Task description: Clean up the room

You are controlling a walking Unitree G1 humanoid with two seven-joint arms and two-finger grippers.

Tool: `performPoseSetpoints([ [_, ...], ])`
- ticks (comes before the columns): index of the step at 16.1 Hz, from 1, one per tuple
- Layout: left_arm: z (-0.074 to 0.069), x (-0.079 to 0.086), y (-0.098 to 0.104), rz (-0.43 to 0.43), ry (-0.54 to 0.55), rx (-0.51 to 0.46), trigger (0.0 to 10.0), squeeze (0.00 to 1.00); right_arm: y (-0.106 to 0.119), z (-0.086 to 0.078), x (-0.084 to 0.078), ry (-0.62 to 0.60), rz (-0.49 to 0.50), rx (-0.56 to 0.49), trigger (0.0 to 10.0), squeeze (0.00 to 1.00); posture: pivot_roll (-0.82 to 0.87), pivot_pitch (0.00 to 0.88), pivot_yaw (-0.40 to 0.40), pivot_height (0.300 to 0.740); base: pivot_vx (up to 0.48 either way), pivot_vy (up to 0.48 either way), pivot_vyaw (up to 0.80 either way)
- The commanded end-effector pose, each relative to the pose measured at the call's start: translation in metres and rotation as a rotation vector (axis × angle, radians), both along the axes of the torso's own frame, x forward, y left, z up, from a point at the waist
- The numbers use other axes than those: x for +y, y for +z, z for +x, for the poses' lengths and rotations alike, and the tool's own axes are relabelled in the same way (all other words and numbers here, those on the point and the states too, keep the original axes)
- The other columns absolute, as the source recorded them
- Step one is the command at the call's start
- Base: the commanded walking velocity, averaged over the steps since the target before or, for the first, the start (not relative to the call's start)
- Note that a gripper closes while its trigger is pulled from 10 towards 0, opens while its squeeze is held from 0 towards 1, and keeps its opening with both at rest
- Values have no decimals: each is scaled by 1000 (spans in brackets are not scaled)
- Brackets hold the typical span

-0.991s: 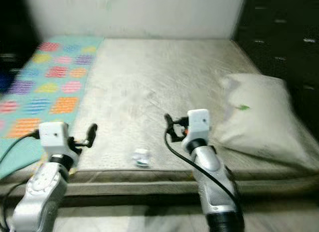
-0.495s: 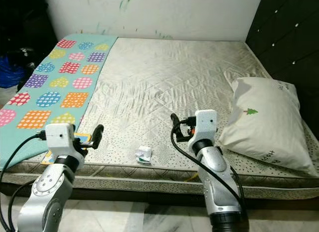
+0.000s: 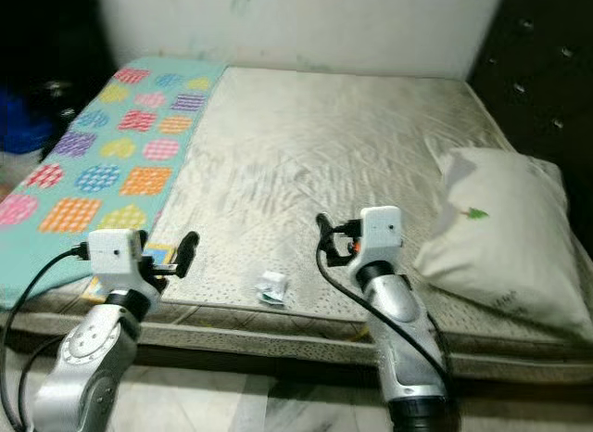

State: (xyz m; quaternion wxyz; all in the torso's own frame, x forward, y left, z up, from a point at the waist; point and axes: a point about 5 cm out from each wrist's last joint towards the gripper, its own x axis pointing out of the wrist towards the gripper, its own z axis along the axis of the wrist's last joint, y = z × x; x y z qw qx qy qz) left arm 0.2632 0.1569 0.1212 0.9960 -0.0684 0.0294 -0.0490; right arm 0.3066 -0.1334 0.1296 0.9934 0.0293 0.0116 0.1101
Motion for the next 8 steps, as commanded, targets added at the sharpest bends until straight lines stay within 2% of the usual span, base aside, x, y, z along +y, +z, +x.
performPoseSetpoints([
  [1,0,-3,3,-4,-15,-16,10000,0,1,-1,-7,-20,-5,-3,10000,0,-13,65,-39,740,0,0,0],
  [8,0,-4,4,-10,-31,-23,10000,0,1,0,-10,-42,1,-1,10000,0,-13,71,-42,740,280,0,0],
])
